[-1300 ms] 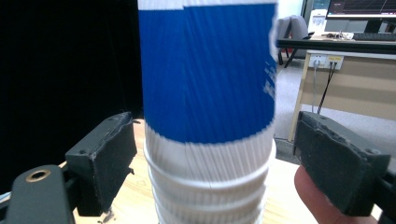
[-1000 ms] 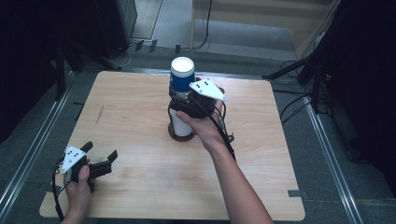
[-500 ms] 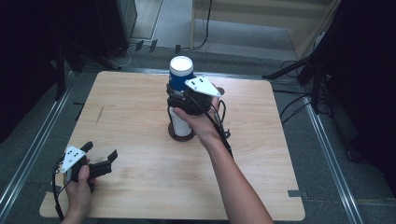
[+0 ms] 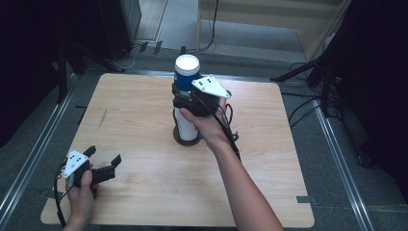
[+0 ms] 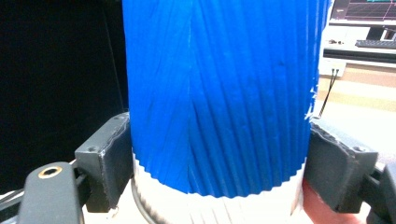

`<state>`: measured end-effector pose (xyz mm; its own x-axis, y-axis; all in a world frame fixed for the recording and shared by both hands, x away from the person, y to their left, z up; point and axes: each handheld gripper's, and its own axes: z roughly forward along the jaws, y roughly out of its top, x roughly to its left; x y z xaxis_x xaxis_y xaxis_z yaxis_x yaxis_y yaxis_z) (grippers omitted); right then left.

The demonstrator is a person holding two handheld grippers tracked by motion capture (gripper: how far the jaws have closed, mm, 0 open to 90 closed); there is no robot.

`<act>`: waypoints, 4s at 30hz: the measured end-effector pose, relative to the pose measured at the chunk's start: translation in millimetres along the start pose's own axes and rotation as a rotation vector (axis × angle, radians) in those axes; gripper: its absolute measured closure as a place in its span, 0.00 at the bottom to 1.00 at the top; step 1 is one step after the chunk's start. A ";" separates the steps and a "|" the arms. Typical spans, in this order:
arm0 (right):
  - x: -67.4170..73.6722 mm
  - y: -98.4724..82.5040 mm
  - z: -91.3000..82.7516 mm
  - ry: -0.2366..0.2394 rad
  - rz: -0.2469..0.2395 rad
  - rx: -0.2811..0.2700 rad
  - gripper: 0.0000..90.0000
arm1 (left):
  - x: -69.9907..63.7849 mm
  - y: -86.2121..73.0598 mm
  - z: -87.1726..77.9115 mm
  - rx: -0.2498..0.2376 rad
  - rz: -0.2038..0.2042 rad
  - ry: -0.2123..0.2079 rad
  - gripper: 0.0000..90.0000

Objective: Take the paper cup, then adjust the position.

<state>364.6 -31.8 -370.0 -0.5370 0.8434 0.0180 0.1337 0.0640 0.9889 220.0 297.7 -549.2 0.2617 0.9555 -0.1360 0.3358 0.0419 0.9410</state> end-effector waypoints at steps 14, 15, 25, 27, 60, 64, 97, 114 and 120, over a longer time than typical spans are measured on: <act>0.0 22.8 -6.6 0.004 0.015 -0.043 0.20 | -0.7 -0.1 0.4 0.000 0.006 0.000 0.00; -0.3 24.6 -6.9 0.003 0.015 -0.046 0.20 | -0.8 -0.1 0.5 -0.001 0.005 0.000 0.00; 0.6 41.3 -16.9 0.004 0.000 -0.086 0.20 | -1.7 -0.3 0.9 0.000 0.012 0.002 0.00; 0.4 44.5 -19.7 0.003 0.005 -0.092 0.20 | -1.6 -0.2 0.9 0.000 0.010 0.001 0.00; -60.6 38.8 -74.1 -0.104 0.027 -0.109 0.20 | -3.4 -0.3 2.3 0.008 0.019 0.011 0.00; -67.1 32.0 -79.5 -0.121 0.034 -0.107 0.20 | -4.7 -1.3 3.3 0.005 0.034 0.021 0.00; -68.5 -56.2 -124.3 -0.152 0.061 0.003 0.20 | -6.7 4.6 1.0 0.003 0.029 0.042 0.00; -52.5 -99.9 -137.0 -0.144 0.042 0.074 0.20 | -62.2 48.7 -2.5 0.004 0.134 -0.073 0.00; -46.4 -109.3 -133.3 -0.140 0.027 0.098 0.20 | -82.3 61.5 3.2 0.006 0.164 -0.146 0.00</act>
<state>263.9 -149.0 -459.2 -0.4122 0.9109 0.0170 0.2306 0.0863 0.9692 222.0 220.7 -481.1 0.4414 0.8970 -0.0246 0.2827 -0.1130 0.9525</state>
